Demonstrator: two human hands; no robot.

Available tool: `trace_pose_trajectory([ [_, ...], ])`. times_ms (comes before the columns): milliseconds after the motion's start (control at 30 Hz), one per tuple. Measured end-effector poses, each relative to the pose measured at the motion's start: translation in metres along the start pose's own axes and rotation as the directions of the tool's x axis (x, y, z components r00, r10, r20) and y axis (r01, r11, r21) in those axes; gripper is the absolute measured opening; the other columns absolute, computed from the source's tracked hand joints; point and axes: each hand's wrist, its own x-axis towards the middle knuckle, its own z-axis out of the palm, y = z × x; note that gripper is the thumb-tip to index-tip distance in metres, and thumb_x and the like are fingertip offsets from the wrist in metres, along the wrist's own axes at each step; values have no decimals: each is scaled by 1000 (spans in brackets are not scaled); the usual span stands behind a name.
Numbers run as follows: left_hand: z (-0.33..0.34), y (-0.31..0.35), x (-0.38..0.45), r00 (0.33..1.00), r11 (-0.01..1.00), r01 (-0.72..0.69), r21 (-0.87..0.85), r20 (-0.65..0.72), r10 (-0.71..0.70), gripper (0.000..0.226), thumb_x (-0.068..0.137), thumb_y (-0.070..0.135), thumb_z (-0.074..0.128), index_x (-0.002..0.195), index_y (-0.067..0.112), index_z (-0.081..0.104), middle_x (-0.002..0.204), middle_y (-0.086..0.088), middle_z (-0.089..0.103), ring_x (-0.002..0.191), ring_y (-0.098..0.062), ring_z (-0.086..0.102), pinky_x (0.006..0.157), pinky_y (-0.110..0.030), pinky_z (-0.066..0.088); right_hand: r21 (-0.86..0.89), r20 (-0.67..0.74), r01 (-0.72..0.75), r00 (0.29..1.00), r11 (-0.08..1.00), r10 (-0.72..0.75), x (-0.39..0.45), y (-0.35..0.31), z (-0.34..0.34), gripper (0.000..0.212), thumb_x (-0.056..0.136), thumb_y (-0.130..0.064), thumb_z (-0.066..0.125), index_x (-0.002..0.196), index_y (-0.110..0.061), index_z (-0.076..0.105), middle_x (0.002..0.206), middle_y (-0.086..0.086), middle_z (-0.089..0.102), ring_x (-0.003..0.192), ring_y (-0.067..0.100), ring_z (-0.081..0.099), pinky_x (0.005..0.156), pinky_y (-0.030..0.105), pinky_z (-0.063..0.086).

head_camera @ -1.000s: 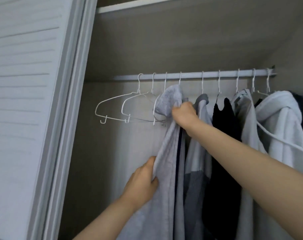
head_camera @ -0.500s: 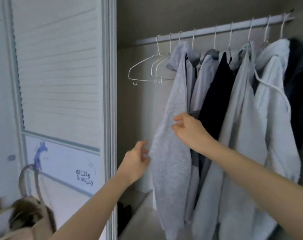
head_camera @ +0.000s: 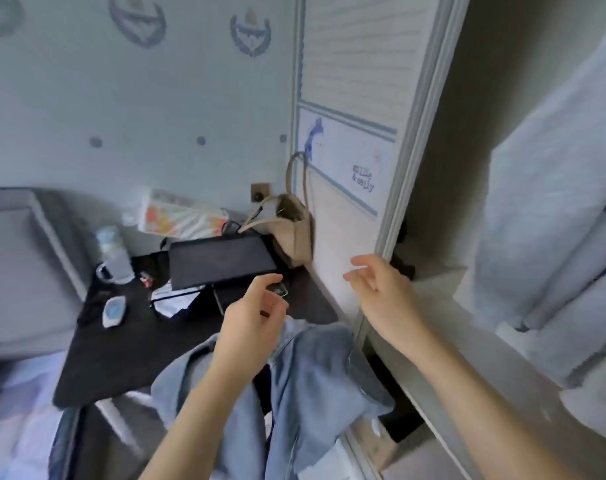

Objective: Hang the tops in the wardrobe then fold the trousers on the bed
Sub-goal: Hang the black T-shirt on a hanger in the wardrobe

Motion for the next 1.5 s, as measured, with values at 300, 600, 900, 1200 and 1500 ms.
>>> trace_pose_trajectory([
  [300, -84, -50, -316, 660, 788, 613, -44, -519, -543, 31, 92, 18, 63, 82, 48, 63, 71, 22, 70, 65, 5, 64, 54, -14, 46, 165, 456, 327, 811, 930, -366, -197, -44, 116, 28, 99, -19, 43, 123, -11, 55, 99, 6, 68, 88, 29, 62, 74, 36, 47],
  [600, -110, -31, -582, 139, 463, 851, -246, -746, -651, 29, 91, 22, 60, 83, 50, 60, 68, 6, 68, 65, -11, 66, 68, -39, 56, 343, 767, 365, 423, 865, -483, -388, -104, 171, 24, 96, -21, 45, 116, -15, 57, 101, 8, 69, 97, 28, 62, 80, 34, 47],
  [900, -125, -9, -805, -252, 199, 830, -521, -669, -699, 10, 91, 21, 61, 93, 30, 61, 72, 4, 66, 65, -5, 62, 59, -22, 46, 379, 923, 347, -67, 858, -380, -609, -147, 230, 23, 96, -25, 44, 115, -17, 54, 104, 7, 64, 92, 24, 58, 73, 29, 42],
  [1200, -165, -59, -1023, -480, -62, 710, -702, -417, -772, 28, 92, 18, 61, 120, 14, 60, 105, -1, 65, 84, -12, 58, 71, -27, 42, 166, 969, 379, -234, 911, -79, -811, -150, 307, 26, 95, -27, 51, 117, -14, 57, 110, 2, 61, 102, 18, 56, 77, 24, 36],
  [1500, -225, -187, -1151, -554, -167, 603, -780, -259, -791, 47, 90, 22, 64, 134, 12, 50, 136, -10, 54, 122, -24, 53, 96, -32, 42, 172, 954, 527, -298, 833, -9, -963, -167, 463, 27, 95, -31, 51, 109, -8, 57, 106, 8, 64, 100, 25, 57, 76, 30, 40],
])
